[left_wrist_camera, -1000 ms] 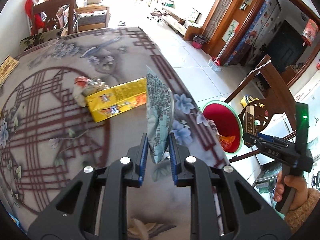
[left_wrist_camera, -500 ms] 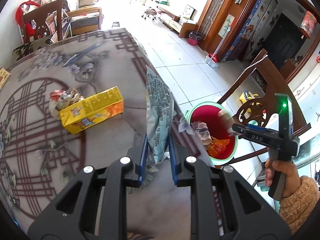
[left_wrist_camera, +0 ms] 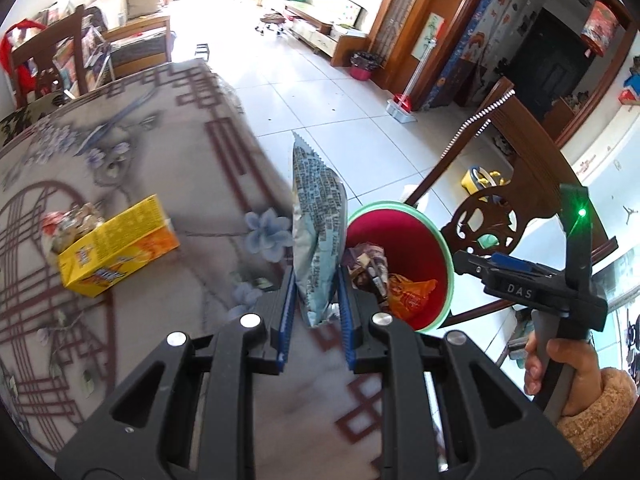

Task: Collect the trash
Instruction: 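Open the right gripper over the bin while the left releases the silver wrapper, then move both tools back over the table toward the yellow carton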

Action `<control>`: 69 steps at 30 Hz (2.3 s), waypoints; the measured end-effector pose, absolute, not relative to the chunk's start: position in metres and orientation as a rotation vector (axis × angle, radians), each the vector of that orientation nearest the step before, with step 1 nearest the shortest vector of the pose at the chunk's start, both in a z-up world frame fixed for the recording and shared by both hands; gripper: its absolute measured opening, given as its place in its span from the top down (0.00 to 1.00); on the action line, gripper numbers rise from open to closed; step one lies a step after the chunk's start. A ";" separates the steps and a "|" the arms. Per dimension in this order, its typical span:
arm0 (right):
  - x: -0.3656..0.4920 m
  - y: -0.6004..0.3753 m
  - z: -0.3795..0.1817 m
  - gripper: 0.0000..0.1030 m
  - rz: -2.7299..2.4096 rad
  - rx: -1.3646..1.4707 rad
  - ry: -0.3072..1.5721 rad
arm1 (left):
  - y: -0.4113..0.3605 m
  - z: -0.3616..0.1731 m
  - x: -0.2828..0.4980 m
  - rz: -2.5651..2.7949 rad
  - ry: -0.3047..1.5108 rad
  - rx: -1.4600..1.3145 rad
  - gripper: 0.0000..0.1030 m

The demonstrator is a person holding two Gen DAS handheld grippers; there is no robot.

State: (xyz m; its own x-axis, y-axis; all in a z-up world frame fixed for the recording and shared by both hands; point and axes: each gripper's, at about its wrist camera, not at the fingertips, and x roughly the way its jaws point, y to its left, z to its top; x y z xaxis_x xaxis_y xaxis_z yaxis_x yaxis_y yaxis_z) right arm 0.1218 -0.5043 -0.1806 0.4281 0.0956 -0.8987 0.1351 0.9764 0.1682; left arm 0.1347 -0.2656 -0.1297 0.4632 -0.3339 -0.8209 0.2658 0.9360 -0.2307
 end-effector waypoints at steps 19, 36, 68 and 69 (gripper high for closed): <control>0.081 -0.572 -0.188 0.09 -0.149 0.338 1.123 | -0.381 -0.149 0.160 -0.577 1.044 0.064 0.81; 0.057 -0.603 -0.188 0.09 -0.210 0.381 1.109 | -0.433 -0.181 0.180 -0.603 1.091 0.120 0.81; 0.087 -0.351 -0.166 0.09 0.227 0.039 1.135 | -0.115 -0.145 0.110 -0.102 1.054 -0.217 0.22; 0.088 -0.338 -0.169 0.09 0.246 0.013 1.141 | -0.102 -0.145 0.105 -0.086 1.054 -0.225 0.22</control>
State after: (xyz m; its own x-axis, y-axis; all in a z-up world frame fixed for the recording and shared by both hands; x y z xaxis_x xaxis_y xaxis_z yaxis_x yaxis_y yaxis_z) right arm 0.0881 -0.3378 -0.1685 0.3924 0.2007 -0.8976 -0.1871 0.9729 0.1358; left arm 0.1053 -0.1021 -0.1451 0.4932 -0.1776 -0.8516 -0.0370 0.9738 -0.2246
